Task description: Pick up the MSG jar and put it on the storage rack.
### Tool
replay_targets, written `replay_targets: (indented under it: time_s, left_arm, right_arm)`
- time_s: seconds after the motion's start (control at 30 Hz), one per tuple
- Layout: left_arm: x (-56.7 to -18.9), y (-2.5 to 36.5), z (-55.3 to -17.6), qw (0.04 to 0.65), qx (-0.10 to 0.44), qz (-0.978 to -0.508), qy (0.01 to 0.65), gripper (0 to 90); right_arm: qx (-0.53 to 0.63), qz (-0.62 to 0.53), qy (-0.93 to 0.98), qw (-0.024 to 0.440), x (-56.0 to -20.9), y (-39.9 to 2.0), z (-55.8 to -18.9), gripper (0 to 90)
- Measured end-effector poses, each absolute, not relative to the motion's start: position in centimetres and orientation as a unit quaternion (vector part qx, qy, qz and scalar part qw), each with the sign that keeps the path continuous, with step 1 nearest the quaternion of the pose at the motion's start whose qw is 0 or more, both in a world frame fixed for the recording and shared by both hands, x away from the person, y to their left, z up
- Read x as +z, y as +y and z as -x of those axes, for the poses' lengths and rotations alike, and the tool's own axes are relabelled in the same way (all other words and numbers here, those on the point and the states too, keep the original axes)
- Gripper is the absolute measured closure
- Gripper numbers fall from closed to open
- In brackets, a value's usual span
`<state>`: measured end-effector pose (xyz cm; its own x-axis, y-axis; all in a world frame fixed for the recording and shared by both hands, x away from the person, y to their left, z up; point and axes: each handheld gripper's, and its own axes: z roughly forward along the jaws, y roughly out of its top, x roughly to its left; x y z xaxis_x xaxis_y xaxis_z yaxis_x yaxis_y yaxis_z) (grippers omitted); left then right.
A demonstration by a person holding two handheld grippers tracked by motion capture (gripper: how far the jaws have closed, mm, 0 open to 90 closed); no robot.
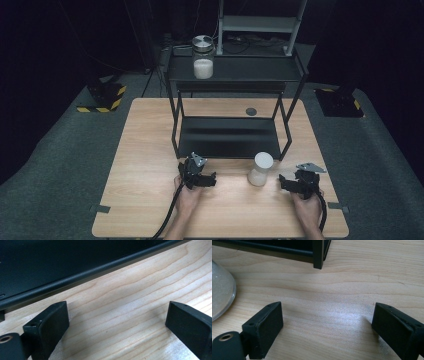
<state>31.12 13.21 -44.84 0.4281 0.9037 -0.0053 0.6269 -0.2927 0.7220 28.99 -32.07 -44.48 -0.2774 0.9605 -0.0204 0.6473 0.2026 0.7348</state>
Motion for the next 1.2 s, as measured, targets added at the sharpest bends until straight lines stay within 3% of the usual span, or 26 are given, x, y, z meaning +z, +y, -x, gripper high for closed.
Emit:
replay_targets:
  time_s: [0.3,0.77,1.2]
  left_arm:
    - [-44.9,13.3,-31.2,0.334,0.206,-0.777,0.492,4.8]
    - [-44.9,13.3,-31.2,0.335,0.206,-0.777,0.492,4.8]
    - [-44.9,13.3,-31.2,0.334,0.206,-0.777,0.492,4.9]
  right_arm:
    - [0.312,-0.548,0.736,0.247,-44.4,-31.9,-29.0,6.5]
    - [0.367,-0.479,0.771,0.203,-44.4,-33.7,-26.8,4.1]
    - [0.39,-0.437,0.792,0.175,-44.4,-32.1,-27.4,2.8]
